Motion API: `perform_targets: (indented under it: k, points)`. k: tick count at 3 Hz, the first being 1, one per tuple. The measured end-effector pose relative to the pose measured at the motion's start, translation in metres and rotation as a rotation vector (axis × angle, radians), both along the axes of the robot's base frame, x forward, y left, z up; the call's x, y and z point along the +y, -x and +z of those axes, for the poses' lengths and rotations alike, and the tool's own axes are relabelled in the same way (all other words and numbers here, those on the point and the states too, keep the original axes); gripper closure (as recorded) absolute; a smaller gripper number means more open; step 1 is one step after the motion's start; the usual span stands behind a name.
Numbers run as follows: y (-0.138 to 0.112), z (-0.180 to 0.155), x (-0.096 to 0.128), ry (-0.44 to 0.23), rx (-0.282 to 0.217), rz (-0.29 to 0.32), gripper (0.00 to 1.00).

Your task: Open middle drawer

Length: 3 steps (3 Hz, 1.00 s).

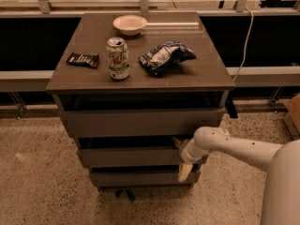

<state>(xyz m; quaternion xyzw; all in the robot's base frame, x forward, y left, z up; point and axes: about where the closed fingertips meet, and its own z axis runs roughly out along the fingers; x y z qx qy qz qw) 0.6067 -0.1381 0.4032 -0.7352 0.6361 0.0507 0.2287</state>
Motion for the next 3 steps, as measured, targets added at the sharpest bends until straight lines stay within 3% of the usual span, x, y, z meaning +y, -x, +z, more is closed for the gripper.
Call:
perform_targets:
  k: [1, 3]
  points:
    - [-0.0030, -0.0065, -0.0035, -0.006, 0.010, -0.011, 0.18]
    - [0.0069, -0.0076, -0.0034, -0.012, 0.041, -0.011, 0.64]
